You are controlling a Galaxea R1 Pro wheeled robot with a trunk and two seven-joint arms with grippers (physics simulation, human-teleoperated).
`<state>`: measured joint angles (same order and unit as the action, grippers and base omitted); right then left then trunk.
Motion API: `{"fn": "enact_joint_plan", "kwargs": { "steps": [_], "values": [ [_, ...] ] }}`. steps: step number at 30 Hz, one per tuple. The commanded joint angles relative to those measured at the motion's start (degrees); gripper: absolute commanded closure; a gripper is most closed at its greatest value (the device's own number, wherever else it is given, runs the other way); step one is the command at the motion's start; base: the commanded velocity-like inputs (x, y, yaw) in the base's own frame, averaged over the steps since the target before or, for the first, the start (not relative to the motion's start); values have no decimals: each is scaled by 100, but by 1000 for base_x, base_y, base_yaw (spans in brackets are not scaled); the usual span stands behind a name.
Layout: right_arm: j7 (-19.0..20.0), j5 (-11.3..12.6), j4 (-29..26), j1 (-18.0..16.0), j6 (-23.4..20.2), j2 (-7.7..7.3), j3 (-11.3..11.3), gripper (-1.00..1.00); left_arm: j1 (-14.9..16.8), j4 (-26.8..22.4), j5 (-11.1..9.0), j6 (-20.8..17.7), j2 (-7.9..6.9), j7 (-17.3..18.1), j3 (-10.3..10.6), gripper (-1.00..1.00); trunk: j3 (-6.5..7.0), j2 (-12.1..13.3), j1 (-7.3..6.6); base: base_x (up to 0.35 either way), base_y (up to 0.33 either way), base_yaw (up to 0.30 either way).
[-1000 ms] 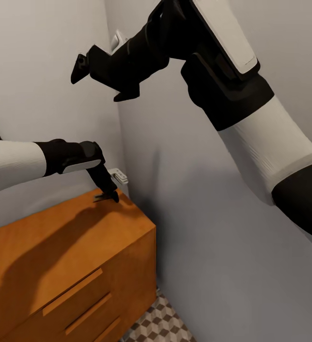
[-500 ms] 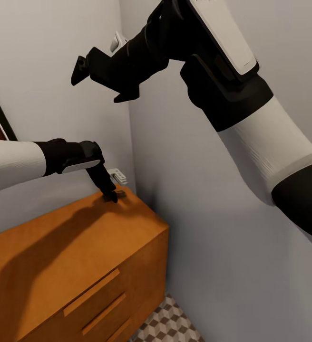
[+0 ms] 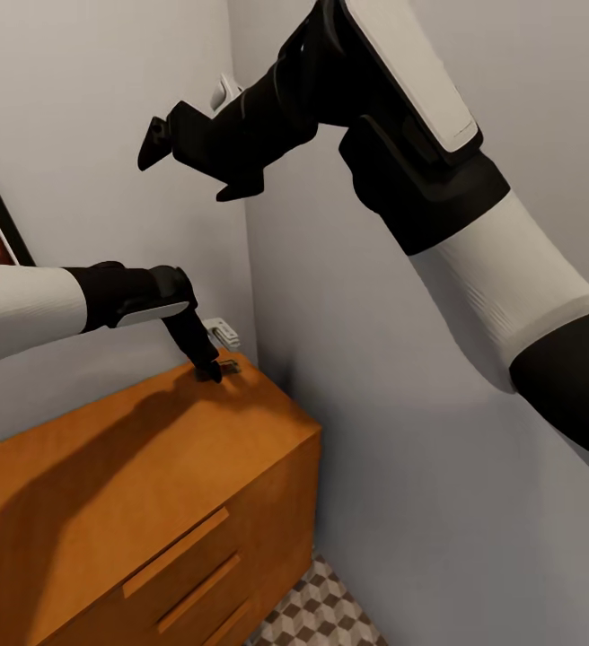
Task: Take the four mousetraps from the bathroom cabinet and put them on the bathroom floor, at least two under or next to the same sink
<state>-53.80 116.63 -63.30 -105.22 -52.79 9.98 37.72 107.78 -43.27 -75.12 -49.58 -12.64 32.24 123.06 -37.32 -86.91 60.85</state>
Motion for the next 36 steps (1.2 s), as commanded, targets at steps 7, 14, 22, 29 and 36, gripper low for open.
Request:
{"fn": "enact_joint_plan", "kwargs": {
  "steps": [7, 14, 22, 29, 36],
  "values": [
    [-60, 48, 1, 2, -3, 2, 0, -100, 14, -6, -11, -7, 4, 10, 9, -100, -6, -3, 0, 0, 0, 0],
    [-60, 45, 2, 47, -3, 2, -1, -100, 15, -5, -17, -7, 1, 12, 1, -100, -6, -3, 0, 0, 0, 0],
    [-60, -44, 2, 69, -3, 2, -1, -100, 15, 15, -12, -3, -1, 152, -1, -100, -6, -3, 0, 0, 0, 0],
    [-60, -149, 2, 72, -3, 2, -1, -100, 15, 210, -11, 1, 5, 351, 0, -100, -6, -3, 0, 35, 55, 0],
    [-58, -167, 2, 72, -3, 2, -1, -100, 15, 301, -11, 1, 6, 392, -1, -100, -6, -3, 0, 82, 128, 0]
  ]
}}
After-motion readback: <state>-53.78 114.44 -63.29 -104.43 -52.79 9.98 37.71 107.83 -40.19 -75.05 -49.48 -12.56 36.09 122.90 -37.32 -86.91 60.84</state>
